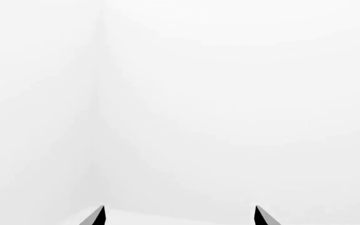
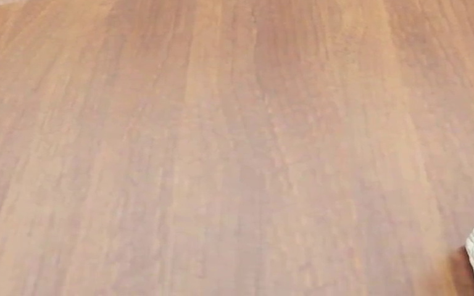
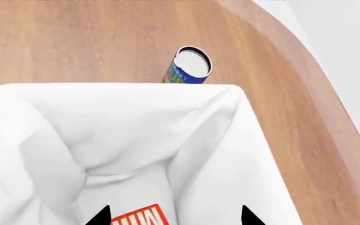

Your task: Pick the milk and place it in the basket.

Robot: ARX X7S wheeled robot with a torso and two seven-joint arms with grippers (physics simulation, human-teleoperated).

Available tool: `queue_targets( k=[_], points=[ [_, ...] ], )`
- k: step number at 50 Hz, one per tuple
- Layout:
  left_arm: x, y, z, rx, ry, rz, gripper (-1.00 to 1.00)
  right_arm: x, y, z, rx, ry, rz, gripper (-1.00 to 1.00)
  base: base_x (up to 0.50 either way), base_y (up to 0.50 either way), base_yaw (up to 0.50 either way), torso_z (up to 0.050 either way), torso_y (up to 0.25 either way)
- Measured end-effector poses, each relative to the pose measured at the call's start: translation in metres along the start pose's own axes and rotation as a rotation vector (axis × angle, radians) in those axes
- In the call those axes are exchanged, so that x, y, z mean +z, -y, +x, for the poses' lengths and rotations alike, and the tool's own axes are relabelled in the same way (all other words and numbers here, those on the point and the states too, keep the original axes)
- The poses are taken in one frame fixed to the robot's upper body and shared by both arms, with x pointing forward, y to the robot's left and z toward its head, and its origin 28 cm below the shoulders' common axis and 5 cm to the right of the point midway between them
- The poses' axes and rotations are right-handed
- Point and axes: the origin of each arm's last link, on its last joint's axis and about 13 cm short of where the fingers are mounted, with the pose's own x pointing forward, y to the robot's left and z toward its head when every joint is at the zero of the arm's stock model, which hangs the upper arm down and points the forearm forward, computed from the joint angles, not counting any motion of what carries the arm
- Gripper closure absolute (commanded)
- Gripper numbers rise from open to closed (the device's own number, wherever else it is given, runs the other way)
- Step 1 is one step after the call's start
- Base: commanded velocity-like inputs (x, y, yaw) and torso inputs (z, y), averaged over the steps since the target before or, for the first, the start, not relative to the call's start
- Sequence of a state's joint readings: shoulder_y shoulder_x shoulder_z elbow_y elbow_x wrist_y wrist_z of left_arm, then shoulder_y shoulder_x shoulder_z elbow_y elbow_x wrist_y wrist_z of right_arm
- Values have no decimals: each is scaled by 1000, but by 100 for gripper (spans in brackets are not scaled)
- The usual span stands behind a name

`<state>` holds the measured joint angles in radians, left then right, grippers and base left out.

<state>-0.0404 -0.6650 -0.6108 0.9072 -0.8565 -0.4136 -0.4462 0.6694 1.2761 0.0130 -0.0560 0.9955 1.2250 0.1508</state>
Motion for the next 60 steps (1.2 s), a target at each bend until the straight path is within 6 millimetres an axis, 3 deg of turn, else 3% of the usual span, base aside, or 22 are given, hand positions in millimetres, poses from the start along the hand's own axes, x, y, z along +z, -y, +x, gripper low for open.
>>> queue_targets(
  k=[25,40,60],
  points=[
    [0,-1,0,3,0,0,-100,13,6,-5,-53,76,26,-100,0,0,0,0,0],
    [0,0,0,3,-2,2,-100,67,-2,-16,-61,252,4,-100,0,0,0,0,0],
    [0,0,0,3,-3,3,-100,136,-16,-52,-65,474,-42,-100,0,0,0,0,0]
  ],
)
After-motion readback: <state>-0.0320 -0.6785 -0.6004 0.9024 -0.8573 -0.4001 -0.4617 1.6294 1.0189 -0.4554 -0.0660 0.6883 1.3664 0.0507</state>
